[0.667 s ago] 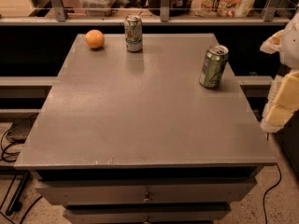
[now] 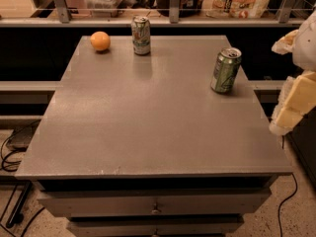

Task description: Knock green can over

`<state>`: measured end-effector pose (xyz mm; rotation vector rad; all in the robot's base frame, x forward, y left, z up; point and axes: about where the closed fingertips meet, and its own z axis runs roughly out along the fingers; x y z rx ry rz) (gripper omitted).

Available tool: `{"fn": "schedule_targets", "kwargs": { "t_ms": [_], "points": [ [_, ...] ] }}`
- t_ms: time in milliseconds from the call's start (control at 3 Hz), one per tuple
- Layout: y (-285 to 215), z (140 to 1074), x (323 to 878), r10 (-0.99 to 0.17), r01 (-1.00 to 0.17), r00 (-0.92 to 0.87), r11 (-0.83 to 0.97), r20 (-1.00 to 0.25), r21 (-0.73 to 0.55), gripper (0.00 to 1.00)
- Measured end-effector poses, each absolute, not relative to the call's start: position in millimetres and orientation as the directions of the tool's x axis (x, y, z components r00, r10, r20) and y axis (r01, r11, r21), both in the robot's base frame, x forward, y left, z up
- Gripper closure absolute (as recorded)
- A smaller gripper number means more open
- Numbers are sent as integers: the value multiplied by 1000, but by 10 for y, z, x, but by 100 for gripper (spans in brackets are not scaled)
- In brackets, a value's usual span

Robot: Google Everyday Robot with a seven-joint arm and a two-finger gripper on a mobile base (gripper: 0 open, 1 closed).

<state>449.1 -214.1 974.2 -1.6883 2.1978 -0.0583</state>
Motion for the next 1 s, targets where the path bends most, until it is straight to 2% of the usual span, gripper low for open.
{"fn": "schedule_targets", "kwargs": {
  "t_ms": [333,1000],
  "points": [
    [-2138,9653,4673,-918,-915,-207,304,-337,-266,0],
    [-2106,9574,5371,-857,-872,-199,376,-476,-313,0]
  ]
}}
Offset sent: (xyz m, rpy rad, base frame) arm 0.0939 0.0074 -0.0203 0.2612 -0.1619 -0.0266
